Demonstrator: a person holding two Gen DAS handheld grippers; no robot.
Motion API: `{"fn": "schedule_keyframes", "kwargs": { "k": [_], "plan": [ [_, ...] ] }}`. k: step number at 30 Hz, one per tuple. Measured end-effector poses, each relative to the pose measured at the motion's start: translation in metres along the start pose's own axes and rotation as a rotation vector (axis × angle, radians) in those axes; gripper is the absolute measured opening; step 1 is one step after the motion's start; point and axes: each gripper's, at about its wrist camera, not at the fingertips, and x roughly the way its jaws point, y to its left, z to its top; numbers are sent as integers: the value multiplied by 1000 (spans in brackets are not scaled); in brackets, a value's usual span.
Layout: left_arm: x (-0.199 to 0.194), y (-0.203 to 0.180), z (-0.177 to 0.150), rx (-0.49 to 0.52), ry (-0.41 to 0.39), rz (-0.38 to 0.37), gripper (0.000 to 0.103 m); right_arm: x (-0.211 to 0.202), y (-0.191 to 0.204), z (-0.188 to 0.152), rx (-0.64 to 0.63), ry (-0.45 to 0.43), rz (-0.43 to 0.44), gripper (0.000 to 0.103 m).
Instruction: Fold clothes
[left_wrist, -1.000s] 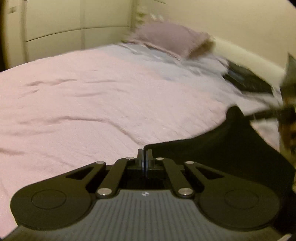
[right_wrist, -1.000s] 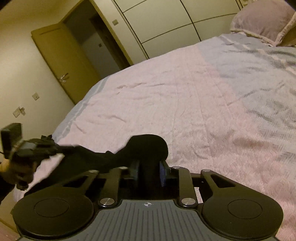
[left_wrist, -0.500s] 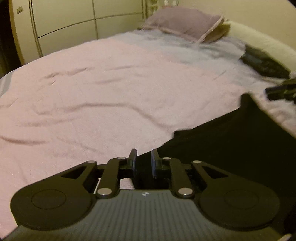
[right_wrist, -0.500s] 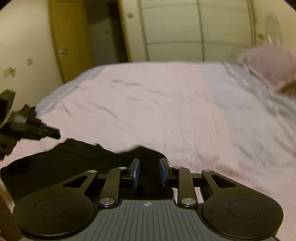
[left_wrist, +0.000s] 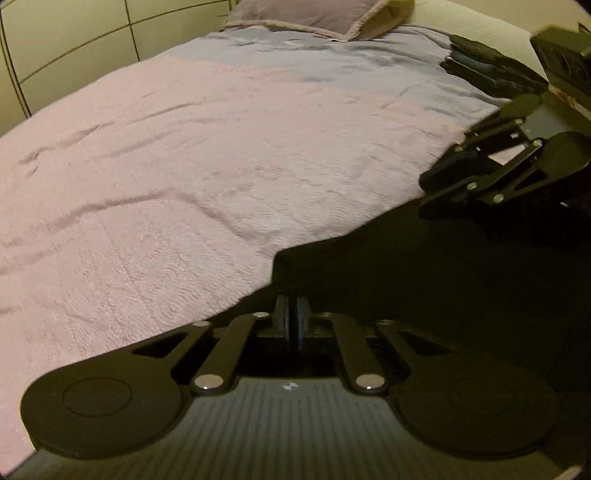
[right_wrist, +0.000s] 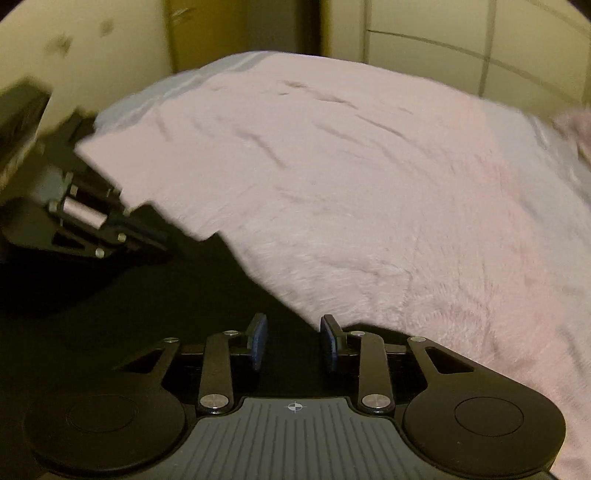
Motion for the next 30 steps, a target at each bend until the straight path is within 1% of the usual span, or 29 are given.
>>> {"fn": "schedule_keyframes", "kwargs": {
  "k": [3, 5, 8, 11, 14, 16, 17, 19, 20, 22, 24, 25, 26, 27, 28, 30],
  "plan": [
    [-5, 4, -1, -4, -8, 3, 4, -11, 0, -2, -3, -15, -10, 31],
    [-12, 5, -3, -24, -15, 15, 4, -23, 3, -2, 0, -27, -54, 31],
    [-41, -1, -11, -55, -36, 23, 4, -60, 19, 0, -6, -66, -112, 31],
    [-75, -10, -22, -77, -60, 25, 7, -100, 38, -14, 18, -143, -70, 33],
    [-107, -28, -42, -86, -91, 17, 8, -132, 63, -43, 52, -202, 23, 36],
    [-119, -40, -60, -99, -96, 16, 11, -133, 77, -66, 85, -186, 72, 39],
    [-119, -45, -69, -104, -84, 28, 11, -132, 84, -77, 102, -174, 96, 39],
    [-109, -50, -85, -98, -58, 43, 11, -115, 89, -100, 136, -124, 94, 40],
    [-105, -51, -90, -100, -53, 46, 12, -112, 88, -109, 170, -119, 100, 40],
    [-104, -49, -94, -127, -57, 47, 12, -120, 86, -115, 221, -150, 127, 40],
    [-110, -50, -87, -129, -55, 61, 12, -132, 81, -121, 267, -187, 139, 42],
    [-113, -52, -83, -125, -54, 70, 12, -139, 78, -124, 288, -208, 132, 51],
    [-116, -54, -79, -116, -55, 82, 12, -146, 74, -128, 309, -228, 125, 65],
    [-119, -57, -75, -99, -61, 95, 12, -151, 69, -134, 336, -243, 115, 71],
    [-122, -61, -71, -87, -68, 98, 12, -155, 64, -141, 364, -255, 106, 74],
    [-123, -70, -62, -72, -78, 80, 12, -155, 54, -152, 419, -258, 126, 74]
  ]
}}
